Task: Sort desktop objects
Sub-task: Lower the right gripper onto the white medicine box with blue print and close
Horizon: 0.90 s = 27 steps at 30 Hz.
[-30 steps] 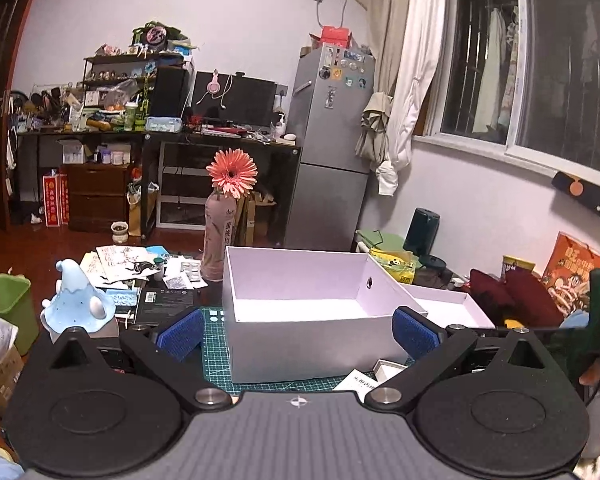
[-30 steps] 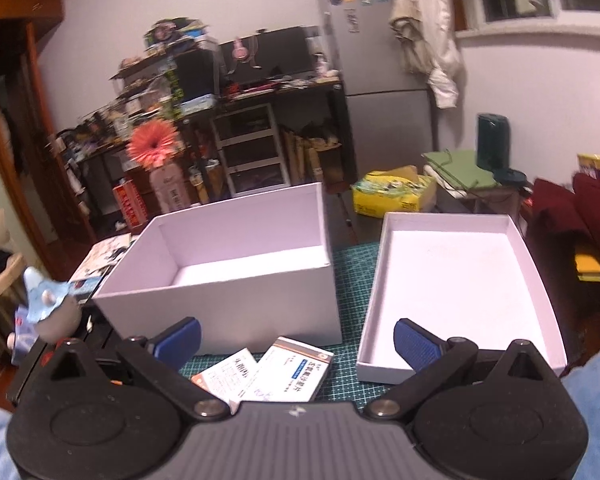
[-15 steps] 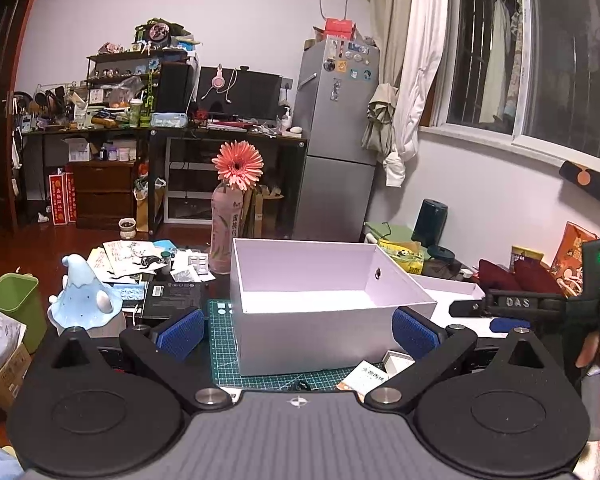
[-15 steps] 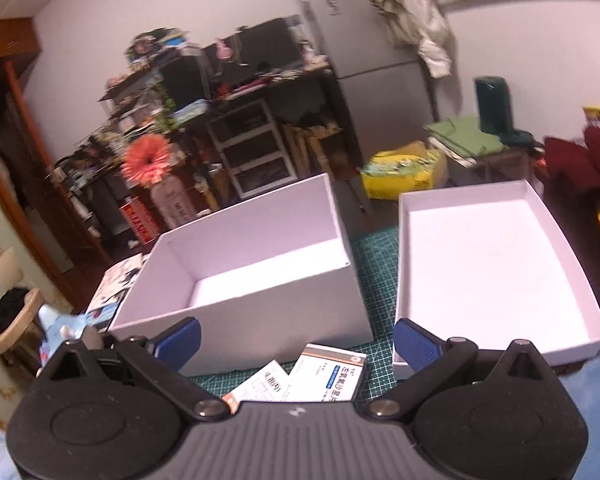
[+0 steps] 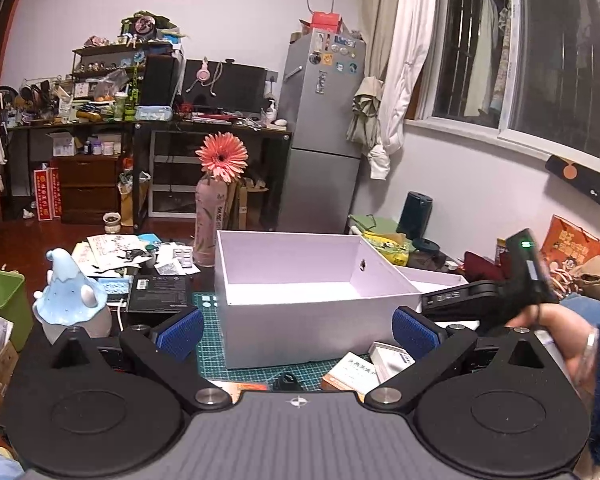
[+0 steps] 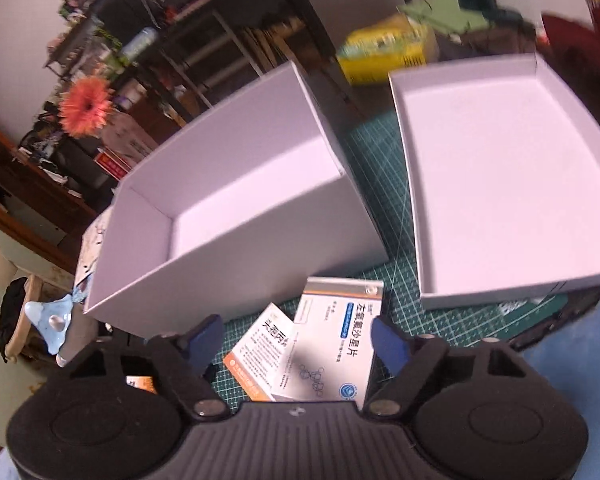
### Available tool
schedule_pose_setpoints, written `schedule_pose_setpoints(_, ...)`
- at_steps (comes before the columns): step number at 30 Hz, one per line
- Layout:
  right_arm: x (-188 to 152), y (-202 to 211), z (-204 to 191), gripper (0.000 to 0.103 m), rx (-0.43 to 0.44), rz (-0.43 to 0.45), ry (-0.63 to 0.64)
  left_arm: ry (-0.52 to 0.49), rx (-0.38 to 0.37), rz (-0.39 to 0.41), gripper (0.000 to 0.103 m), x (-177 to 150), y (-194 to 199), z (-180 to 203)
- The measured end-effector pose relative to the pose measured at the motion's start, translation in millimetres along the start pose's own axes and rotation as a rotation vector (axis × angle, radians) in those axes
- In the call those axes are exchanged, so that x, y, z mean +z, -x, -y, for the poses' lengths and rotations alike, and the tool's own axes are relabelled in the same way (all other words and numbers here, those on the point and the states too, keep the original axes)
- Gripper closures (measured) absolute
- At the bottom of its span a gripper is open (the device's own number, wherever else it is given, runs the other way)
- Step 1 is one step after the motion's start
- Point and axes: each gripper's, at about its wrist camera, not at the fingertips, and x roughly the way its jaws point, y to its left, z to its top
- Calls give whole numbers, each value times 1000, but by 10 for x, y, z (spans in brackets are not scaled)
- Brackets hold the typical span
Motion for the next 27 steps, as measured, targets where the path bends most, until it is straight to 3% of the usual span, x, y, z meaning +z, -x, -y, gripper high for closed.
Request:
schedule_pose_setpoints(4, -31, -125, 50, 26, -20, -31, -19, -26, 0, 1, 1, -4, 1, 58)
schedule_pose_setpoints(27, -149, -340, -30, 26, -131, -22, 90, -66, 13, -47, 1, -17, -92, 114)
